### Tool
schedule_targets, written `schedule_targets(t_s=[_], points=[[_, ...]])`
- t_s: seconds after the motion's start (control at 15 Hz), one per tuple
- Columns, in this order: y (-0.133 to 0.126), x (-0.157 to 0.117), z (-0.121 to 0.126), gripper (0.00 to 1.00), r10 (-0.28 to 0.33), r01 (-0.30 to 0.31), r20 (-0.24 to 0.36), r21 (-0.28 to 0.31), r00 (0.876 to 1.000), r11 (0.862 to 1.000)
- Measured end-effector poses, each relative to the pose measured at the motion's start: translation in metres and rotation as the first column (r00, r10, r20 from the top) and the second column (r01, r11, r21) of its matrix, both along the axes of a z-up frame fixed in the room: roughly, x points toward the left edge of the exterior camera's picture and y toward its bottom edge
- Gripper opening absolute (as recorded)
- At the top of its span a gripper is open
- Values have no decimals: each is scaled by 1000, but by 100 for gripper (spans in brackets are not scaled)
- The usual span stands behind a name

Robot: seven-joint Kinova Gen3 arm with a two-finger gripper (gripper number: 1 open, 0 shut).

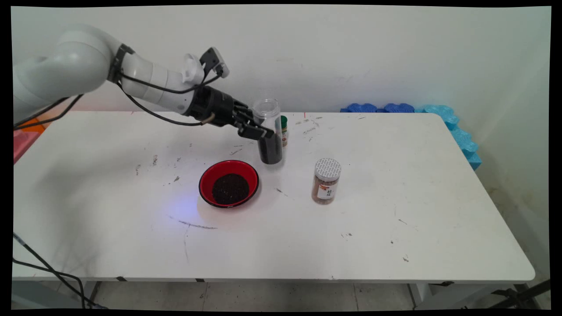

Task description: Place the picked object on the table

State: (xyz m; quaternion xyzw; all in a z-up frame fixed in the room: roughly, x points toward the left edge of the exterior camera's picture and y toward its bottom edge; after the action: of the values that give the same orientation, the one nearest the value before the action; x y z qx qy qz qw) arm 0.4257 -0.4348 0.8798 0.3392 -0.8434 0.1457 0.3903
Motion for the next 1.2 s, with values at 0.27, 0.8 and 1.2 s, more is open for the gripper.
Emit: schedule_targets(t_s=[0.27, 0.8, 1.2], points=[[-4, 0, -14, 0, 8, -8, 3, 13, 1000, 1000], [-11, 2, -36, 0, 7, -7, 14, 25, 1000, 1000], [-15, 1, -44, 0, -3, 3, 22, 22, 1000, 1000]])
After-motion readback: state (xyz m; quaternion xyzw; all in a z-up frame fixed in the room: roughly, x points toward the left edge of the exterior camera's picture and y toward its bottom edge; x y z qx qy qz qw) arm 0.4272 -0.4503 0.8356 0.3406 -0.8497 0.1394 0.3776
